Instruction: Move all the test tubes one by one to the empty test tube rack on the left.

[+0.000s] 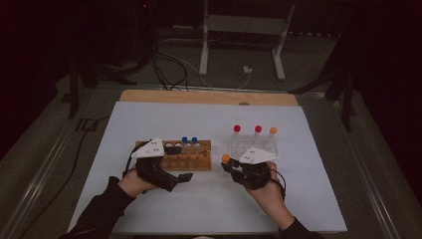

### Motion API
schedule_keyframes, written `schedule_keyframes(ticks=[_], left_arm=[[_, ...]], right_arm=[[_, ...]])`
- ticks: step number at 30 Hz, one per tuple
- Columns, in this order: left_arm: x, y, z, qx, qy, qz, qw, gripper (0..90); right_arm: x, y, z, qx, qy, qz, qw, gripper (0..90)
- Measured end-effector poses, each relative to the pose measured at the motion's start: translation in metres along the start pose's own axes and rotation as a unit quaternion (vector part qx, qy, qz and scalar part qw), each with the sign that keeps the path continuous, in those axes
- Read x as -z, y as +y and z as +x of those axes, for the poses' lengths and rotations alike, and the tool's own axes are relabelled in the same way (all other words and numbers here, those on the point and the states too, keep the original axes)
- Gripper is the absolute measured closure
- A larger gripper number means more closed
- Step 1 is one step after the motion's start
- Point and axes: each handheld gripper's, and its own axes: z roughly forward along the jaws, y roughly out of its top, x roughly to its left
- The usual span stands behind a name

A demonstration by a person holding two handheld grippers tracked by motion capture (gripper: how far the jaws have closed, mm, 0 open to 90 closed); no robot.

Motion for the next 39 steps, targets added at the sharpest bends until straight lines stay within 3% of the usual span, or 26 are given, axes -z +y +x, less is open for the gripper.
schedule_keyframes(ticks=[12, 30, 39], left_arm=[[-0.014, 0.011, -0.011, -0.013, -0.017, -0.004, 0.9998, 8.7], [-0.035, 0.009, -0.019, -0.03, -0.036, 0.003, 0.9989, 46.2], [-0.046, 0.009, -0.02, -0.028, -0.03, 0.005, 0.9991, 62.8]], right_arm=[[-0.008, 0.001, 0.017, 0.013, 0.028, 0.005, 0.9995, 74.2], [-0.013, 0.001, 0.03, 0.022, 0.052, 0.009, 0.9984, 74.2], [-0.013, 0.001, 0.032, 0.023, 0.053, 0.01, 0.9983, 74.1]])
